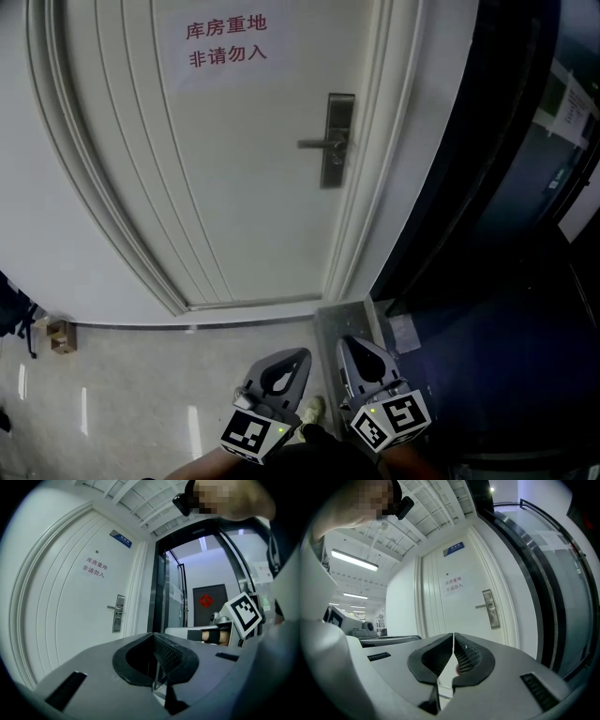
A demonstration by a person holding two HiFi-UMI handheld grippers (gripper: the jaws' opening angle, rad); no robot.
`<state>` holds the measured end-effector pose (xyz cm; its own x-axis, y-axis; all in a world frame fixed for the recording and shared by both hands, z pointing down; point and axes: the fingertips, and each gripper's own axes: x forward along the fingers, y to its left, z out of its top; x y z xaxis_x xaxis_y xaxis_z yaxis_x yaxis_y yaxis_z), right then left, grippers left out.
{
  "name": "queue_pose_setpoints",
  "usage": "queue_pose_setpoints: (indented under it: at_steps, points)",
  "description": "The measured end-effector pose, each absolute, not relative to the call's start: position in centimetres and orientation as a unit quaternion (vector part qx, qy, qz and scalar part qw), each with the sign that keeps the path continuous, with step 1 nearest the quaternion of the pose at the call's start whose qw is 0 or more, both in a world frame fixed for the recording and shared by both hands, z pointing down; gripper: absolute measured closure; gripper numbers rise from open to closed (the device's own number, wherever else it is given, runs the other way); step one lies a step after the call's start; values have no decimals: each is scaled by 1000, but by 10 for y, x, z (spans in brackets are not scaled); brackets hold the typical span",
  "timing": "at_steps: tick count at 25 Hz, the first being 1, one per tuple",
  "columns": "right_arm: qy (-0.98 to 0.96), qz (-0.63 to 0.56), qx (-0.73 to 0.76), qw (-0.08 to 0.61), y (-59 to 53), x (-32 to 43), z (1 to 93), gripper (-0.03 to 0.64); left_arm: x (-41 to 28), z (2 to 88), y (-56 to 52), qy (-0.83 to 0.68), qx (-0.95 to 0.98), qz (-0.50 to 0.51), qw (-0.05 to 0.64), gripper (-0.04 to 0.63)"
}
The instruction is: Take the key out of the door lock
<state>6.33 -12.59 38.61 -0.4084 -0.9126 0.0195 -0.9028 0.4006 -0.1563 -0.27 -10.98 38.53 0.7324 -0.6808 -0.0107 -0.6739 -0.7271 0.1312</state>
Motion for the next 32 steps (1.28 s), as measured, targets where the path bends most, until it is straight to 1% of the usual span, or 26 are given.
queue_pose_setpoints:
  at_steps: [8,15,18,21,25,29,32]
  points:
    - [853,-63,-517,31,-214,95,377,600,38,374,-198,-390,919,-35,49,591]
    - [860,-72,-504,28,-264,113,383,600,64,372,-244,-398,916,-27,48,591]
    - [861,-102,-497,41,-291,119,387,600,67,374,-259,-402,914,-24,49,591]
    - [857,-176,-477,83,-330,125,388,600,69,376,-273,-401,915,-22,49,591]
    - [822,-310,-443,180,-390,139,390,600,70,378,-293,-396,917,-21,48,591]
    - [739,-426,-444,275,-449,163,404,598,66,380,-318,-386,921,-20,50,591]
    - [693,-469,-435,333,-495,176,407,597,63,380,-336,-381,923,-20,52,591]
